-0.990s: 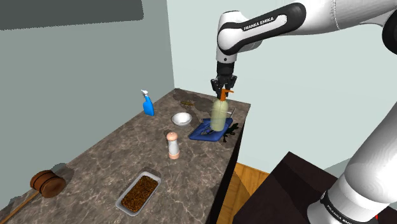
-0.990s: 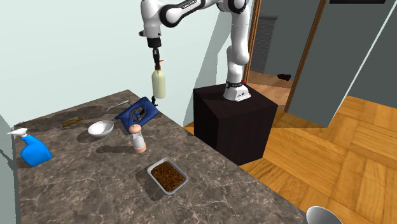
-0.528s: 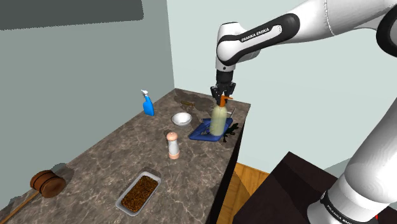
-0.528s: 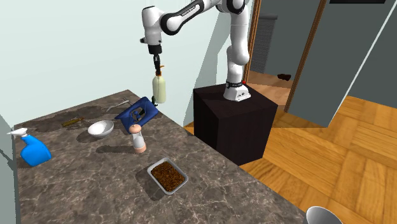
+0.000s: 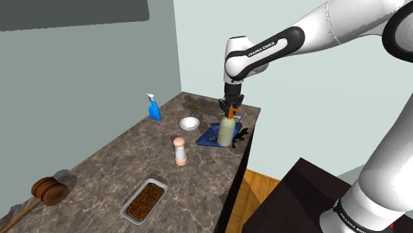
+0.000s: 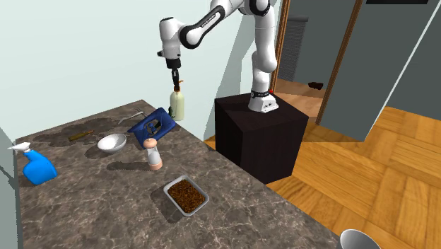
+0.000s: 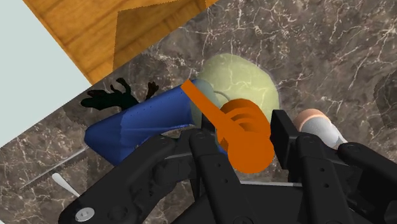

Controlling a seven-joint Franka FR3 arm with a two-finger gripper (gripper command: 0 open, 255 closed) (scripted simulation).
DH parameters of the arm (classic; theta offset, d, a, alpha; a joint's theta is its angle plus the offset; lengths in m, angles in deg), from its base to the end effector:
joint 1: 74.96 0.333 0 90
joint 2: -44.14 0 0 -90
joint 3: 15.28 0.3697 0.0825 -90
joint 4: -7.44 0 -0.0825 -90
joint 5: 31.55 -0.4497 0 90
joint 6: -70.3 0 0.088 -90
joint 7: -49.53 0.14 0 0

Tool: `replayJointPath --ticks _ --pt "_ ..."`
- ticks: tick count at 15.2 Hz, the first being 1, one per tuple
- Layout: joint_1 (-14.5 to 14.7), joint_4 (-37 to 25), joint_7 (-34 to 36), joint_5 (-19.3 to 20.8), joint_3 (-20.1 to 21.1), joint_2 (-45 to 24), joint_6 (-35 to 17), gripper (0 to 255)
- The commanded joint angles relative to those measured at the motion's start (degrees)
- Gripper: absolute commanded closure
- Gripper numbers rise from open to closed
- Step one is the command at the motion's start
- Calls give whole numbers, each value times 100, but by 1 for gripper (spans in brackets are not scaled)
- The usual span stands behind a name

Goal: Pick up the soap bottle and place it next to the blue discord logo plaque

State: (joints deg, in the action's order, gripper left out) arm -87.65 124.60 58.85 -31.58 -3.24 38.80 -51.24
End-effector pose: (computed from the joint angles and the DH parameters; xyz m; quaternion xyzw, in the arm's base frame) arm 0.6256 -0.0085 0.3812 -0.9961 0.0874 0.0081 0.0093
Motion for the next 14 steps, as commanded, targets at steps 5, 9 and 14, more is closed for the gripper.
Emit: replayJointPath --ticks 5,9,14 --pt "10 223 32 53 -5 -209 -433 255" --pt "18 345 58 97 -12 -375 -717 255" --pt "32 470 98 162 -27 -605 -1068 255"
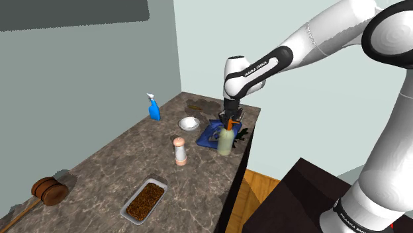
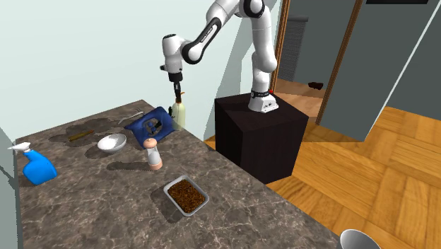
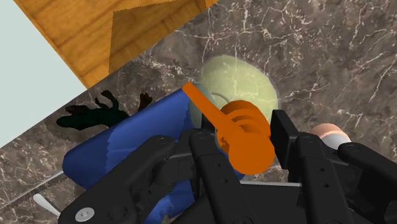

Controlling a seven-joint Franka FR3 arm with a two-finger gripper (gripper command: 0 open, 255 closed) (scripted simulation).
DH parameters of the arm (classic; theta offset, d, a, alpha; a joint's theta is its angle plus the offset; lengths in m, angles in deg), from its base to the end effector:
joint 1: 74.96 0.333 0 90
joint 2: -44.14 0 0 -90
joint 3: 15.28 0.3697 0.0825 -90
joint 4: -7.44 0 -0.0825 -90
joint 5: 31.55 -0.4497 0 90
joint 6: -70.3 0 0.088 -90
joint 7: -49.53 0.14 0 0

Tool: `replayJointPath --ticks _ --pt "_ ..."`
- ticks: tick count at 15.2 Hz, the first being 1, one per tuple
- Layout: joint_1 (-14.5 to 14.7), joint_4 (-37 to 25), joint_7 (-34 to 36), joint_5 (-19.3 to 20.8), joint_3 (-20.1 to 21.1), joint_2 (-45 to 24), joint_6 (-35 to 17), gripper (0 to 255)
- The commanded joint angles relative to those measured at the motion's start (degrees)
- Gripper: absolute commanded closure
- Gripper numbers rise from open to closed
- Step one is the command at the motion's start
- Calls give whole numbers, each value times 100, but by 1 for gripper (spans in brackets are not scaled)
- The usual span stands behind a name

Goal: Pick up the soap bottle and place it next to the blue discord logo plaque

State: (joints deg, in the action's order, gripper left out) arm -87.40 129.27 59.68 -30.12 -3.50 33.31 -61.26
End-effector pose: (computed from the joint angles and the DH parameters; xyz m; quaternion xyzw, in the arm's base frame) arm 0.6225 -0.0092 0.2973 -0.9961 0.0875 0.0083 0.0093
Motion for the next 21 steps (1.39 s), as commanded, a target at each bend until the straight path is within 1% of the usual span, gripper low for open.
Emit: replayJointPath --ticks 1,15,21 --pt "11 24 24 30 -5 -106 -135 255" --pt "83 188 169 264 -100 -889 -1067 255" --pt "87 190 175 273 -106 -919 -1098 255"
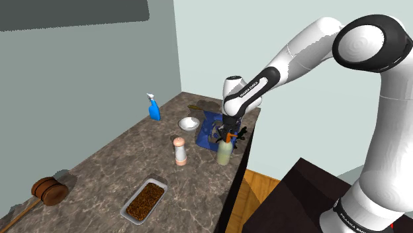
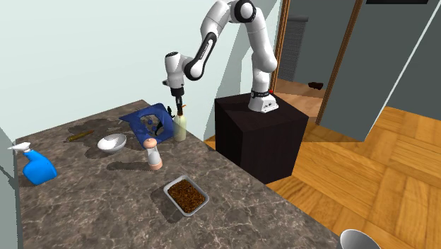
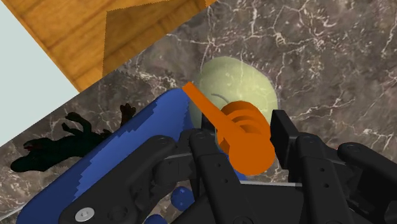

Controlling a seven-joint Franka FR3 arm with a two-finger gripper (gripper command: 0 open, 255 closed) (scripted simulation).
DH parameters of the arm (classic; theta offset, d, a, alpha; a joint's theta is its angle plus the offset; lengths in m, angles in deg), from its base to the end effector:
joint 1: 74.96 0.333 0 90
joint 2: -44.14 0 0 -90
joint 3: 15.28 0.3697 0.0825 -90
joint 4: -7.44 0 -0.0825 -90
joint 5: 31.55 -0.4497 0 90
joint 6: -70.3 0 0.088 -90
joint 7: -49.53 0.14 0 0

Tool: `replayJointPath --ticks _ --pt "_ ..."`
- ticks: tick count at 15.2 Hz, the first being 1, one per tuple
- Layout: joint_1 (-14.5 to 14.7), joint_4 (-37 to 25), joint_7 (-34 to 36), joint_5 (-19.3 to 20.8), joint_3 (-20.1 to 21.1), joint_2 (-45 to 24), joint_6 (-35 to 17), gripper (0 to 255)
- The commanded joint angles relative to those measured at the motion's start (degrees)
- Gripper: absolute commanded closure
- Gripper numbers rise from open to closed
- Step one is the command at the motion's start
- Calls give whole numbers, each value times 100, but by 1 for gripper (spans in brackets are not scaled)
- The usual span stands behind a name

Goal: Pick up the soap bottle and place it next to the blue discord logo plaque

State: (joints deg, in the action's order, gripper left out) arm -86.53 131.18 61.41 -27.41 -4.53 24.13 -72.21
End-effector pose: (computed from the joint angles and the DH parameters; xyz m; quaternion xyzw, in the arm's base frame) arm 0.6222 -0.0084 0.2001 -0.9961 0.0872 0.0080 0.0095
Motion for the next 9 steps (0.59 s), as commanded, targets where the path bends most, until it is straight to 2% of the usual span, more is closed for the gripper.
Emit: replayJointPath --ticks 1,2,3,8,9 --pt "0 -1 1 1 -2 -1 -3 255" --pt "0 -1 1 1 -2 -1 -3 255" --pt "0 -2 2 1 -2 -1 -2 0" --pt "0 -1 2 1 -1 -1 -2 0" --pt "-21 -15 -30 -44 22 149 159 0"
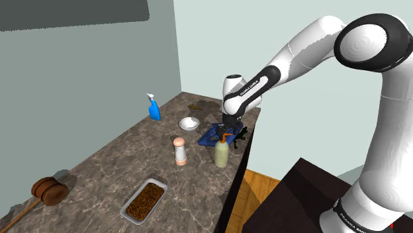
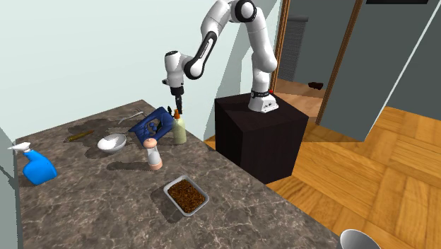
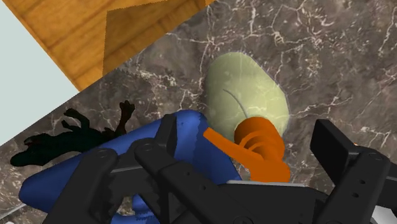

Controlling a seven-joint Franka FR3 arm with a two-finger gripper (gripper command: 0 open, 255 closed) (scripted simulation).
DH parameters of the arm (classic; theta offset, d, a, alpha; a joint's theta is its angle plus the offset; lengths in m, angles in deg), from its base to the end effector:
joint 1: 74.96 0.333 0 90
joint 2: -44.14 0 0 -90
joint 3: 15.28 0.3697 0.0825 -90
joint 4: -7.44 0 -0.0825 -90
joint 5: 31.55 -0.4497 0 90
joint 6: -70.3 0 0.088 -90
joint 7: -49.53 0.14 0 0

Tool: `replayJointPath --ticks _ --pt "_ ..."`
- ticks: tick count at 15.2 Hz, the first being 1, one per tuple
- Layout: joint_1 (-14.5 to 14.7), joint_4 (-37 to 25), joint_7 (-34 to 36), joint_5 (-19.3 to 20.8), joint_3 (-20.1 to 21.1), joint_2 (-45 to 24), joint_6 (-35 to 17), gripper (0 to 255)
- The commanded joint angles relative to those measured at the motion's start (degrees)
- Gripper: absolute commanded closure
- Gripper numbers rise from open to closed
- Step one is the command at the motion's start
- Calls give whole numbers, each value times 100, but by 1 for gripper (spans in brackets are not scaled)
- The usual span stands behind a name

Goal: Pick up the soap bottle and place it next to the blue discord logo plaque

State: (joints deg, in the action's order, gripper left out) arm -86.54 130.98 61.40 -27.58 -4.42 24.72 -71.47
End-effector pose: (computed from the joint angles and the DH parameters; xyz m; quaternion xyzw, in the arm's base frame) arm 0.6233 -0.0077 0.2069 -0.9961 0.0874 0.0076 0.0094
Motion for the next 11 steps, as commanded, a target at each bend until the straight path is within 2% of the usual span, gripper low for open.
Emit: replayJointPath --ticks 1,3,11 --pt "-38 -16 -58 -70 32 236 249 0" --pt "-67 -74 -109 -144 64 483 549 0" --pt "-65 -74 -109 -145 62 483 549 0"
